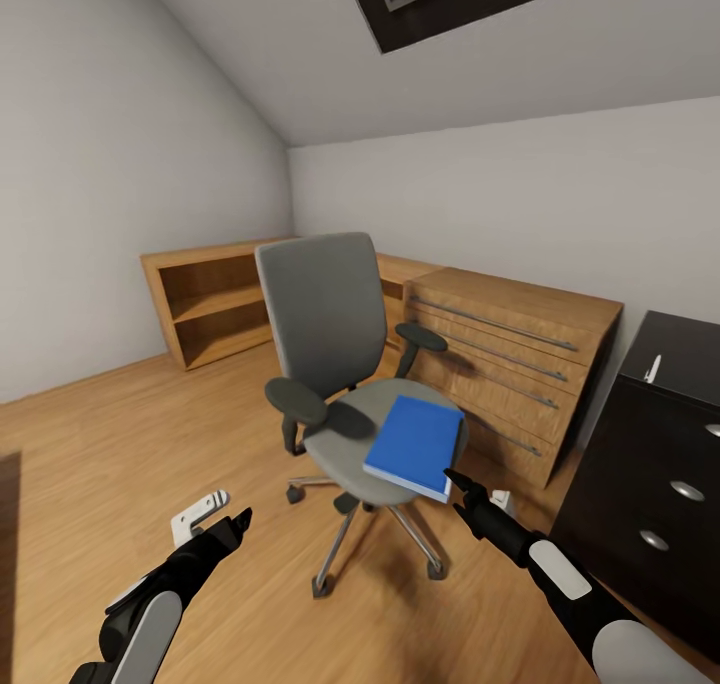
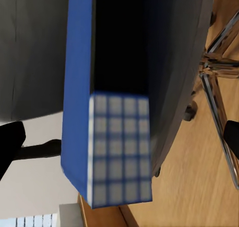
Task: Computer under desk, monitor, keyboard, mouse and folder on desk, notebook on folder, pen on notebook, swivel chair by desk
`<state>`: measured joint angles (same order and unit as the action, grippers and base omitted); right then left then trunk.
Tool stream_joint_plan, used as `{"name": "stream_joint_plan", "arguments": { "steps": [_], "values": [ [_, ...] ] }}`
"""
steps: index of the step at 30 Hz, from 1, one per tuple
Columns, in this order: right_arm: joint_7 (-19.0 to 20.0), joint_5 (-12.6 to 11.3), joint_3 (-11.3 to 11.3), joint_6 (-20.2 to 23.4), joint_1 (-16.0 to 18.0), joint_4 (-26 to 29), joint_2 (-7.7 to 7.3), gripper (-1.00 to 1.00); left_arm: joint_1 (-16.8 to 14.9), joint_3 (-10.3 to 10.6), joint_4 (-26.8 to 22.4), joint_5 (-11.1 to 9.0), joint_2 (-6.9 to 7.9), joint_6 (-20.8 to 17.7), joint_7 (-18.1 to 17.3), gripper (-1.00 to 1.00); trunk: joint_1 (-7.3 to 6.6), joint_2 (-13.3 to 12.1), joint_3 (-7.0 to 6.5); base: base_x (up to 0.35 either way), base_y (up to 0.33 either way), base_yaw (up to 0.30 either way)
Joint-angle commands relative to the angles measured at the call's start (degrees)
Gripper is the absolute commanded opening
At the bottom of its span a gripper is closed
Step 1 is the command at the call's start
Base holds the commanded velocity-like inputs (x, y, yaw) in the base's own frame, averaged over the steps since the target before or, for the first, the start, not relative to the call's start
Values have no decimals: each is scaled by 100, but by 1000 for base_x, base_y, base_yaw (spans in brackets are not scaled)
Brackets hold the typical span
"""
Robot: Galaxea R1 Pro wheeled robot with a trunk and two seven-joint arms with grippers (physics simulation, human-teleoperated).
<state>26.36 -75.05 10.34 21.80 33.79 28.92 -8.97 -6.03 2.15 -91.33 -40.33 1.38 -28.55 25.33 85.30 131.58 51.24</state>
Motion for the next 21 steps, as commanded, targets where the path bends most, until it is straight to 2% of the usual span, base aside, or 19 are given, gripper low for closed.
{"name": "stream_joint_plan", "arguments": {
  "steps": [1,21],
  "values": [
    [9,-45,30,8,4,-2,-7,100,-4,12,-8,-61,4,-3,59,100,0,2,6,95,0,0],
    [12,-45,30,0,4,-6,-9,100,-4,12,35,-72,3,-2,59,100,0,2,6,14,16,0]
  ]
}}
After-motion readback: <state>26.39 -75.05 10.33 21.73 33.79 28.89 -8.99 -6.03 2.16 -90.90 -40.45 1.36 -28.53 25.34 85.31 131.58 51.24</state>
